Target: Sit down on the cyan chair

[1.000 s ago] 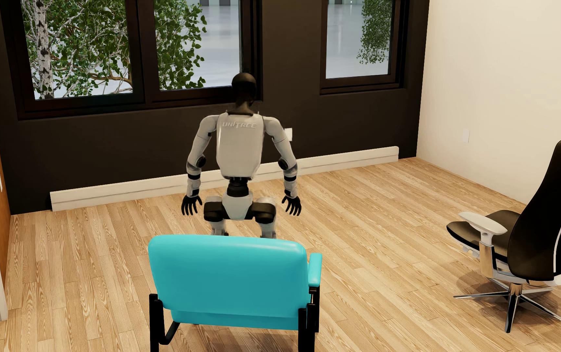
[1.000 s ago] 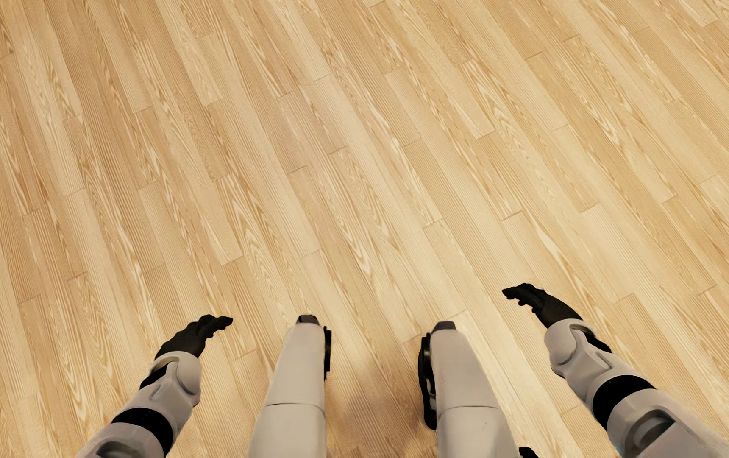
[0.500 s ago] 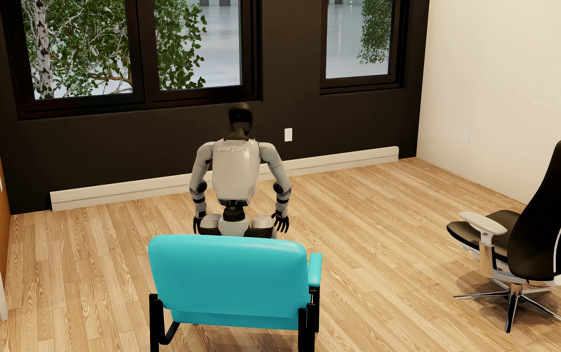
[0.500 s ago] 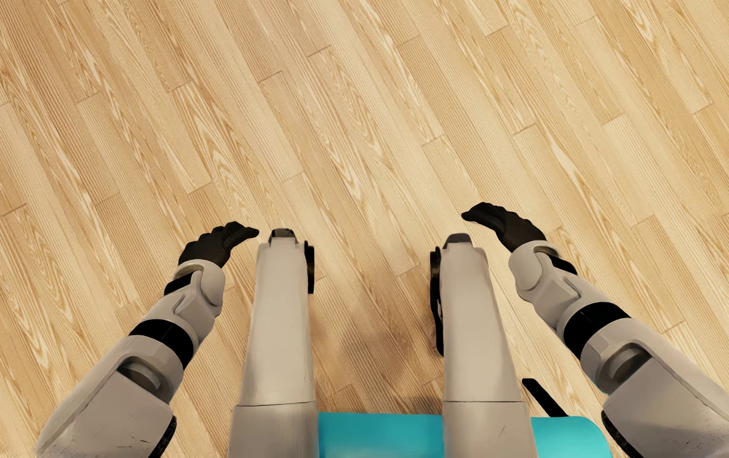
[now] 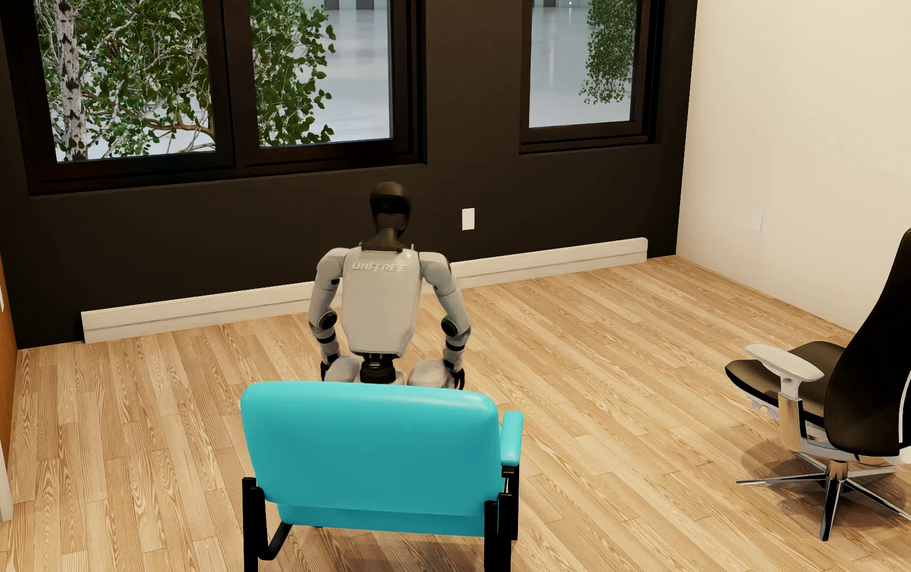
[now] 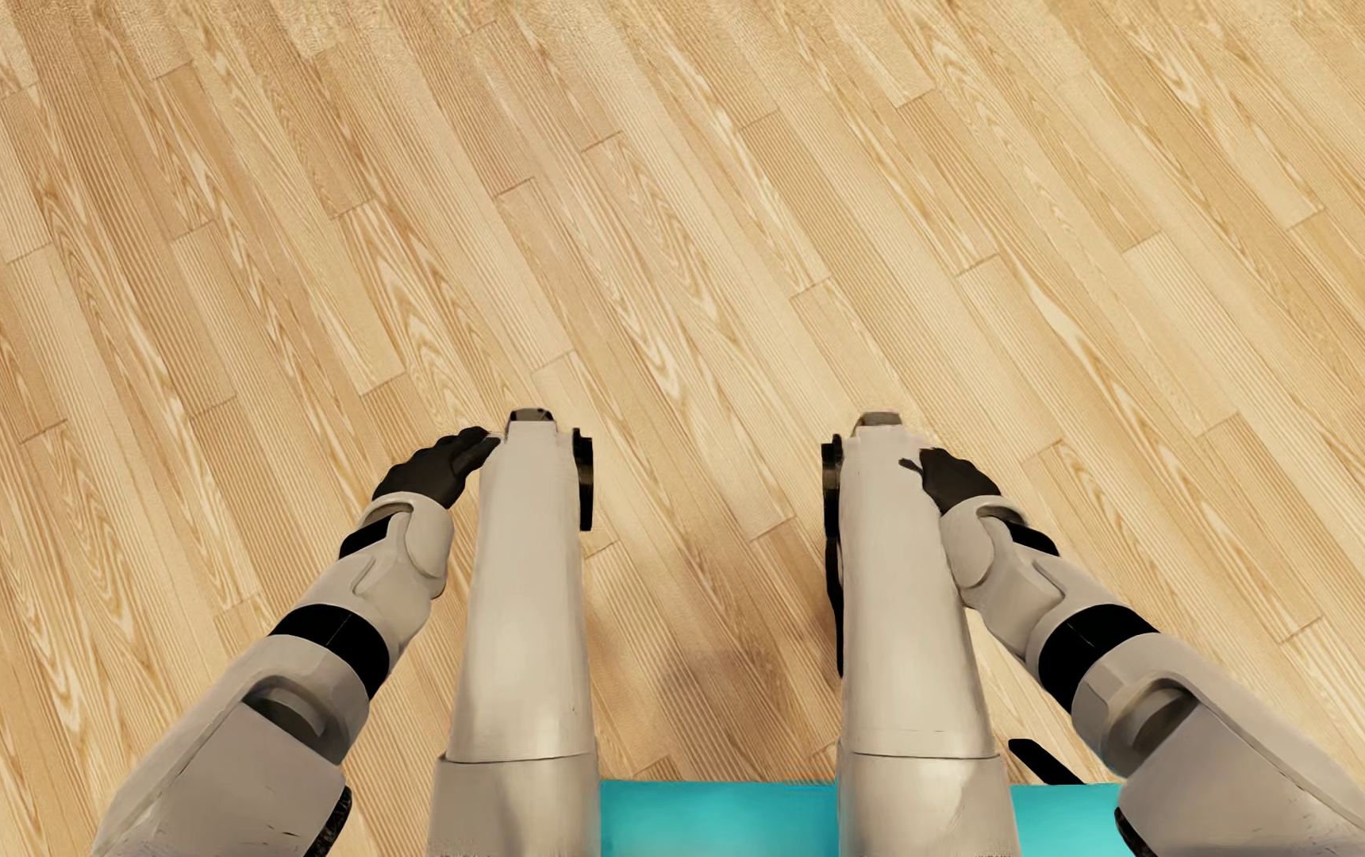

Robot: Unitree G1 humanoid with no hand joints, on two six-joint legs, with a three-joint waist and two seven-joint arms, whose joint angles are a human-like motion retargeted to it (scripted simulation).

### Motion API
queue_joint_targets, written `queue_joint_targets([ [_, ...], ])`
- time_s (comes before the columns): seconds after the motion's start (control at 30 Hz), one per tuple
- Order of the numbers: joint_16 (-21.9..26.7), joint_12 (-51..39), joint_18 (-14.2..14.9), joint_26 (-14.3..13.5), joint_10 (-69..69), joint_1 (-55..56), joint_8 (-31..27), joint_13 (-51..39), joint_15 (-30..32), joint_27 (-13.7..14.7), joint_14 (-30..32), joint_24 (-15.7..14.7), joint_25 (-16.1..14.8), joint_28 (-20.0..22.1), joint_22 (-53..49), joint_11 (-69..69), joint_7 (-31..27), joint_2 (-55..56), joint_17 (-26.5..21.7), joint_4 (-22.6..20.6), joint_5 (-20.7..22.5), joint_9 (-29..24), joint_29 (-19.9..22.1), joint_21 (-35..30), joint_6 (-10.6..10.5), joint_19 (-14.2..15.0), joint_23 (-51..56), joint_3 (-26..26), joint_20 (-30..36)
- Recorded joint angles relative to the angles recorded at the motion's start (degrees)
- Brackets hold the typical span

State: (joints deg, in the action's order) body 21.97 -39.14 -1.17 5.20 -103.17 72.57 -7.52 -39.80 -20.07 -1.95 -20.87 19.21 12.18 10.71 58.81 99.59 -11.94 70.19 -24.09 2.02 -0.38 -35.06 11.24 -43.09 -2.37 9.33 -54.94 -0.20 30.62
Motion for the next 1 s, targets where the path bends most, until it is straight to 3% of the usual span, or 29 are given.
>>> queue_joint_targets([
  [0.17, -0.6, 3.5, -0.2, 1.0, -1.9, -1.6, -0.2, 3.6, -0.1, -1.4, -0.3, 1.7, -0.8, -5.7, -2.0, 2.9, 0.3, -1.2, 1.3, -0.5, -0.5, 2.3, -2.4, 0.6, 0.5, -1.0, -2.8, 0.3, -0.3],
  [0.37, -2.0, 4.8, 0.2, 1.0, -3.9, -3.5, -0.2, 5.5, 0.1, -1.3, 0.1, -0.9, -4.6, -2.9, 2.5, 5.3, 0.8, -3.3, 2.4, -0.4, -0.6, 3.2, 0.7, 1.7, 0.9, -2.5, -6.4, 0.6, -1.7],
  [0.4, -2.0, 4.8, 0.2, 1.1, -4.1, -3.7, -0.3, 5.1, 0.2, -1.4, 0.3, -1.9, -6.4, -2.0, 3.6, 5.8, 0.8, -3.4, 2.5, -0.6, -0.7, 3.3, 0.9, 2.2, 0.8, -2.0, -7.9, 0.5, -2.4],
  [0.53, -1.7, 4.9, 0.0, 1.4, -4.8, -4.3, -0.3, 5.4, 0.6, -1.8, 0.5, -4.8, -8.7, -0.7, 7.8, 6.4, 0.9, -4.1, 2.3, -0.7, -0.6, 3.5, 0.8, 2.8, 0.6, -2.5, -10.8, 0.6, -2.8],
  [0.8, -2.6, 6.1, -0.5, 4.1, -5.3, -5.2, -0.2, 7.5, 0.9, -3.5, 0.6, -6.0, -9.8, -4.5, 14.2, 6.7, 0.9, -5.1, 2.7, -0.9, -0.1, 4.2, -1.9, 4.6, 0.7, -3.2, -14.8, 0.6, -2.9],
  [1.0, -2.1, 5.7, -0.6, 4.0, -5.2, -5.1, -0.2, 6.8, 1.0, -3.5, 0.7, -5.8, -10.1, -4.0, 14.3, 6.6, 1.0, -5.1, 2.1, -1.1, -0.1, 3.8, -1.6, 4.4, 0.5, -3.0, -15.4, 0.5, -2.4],
])
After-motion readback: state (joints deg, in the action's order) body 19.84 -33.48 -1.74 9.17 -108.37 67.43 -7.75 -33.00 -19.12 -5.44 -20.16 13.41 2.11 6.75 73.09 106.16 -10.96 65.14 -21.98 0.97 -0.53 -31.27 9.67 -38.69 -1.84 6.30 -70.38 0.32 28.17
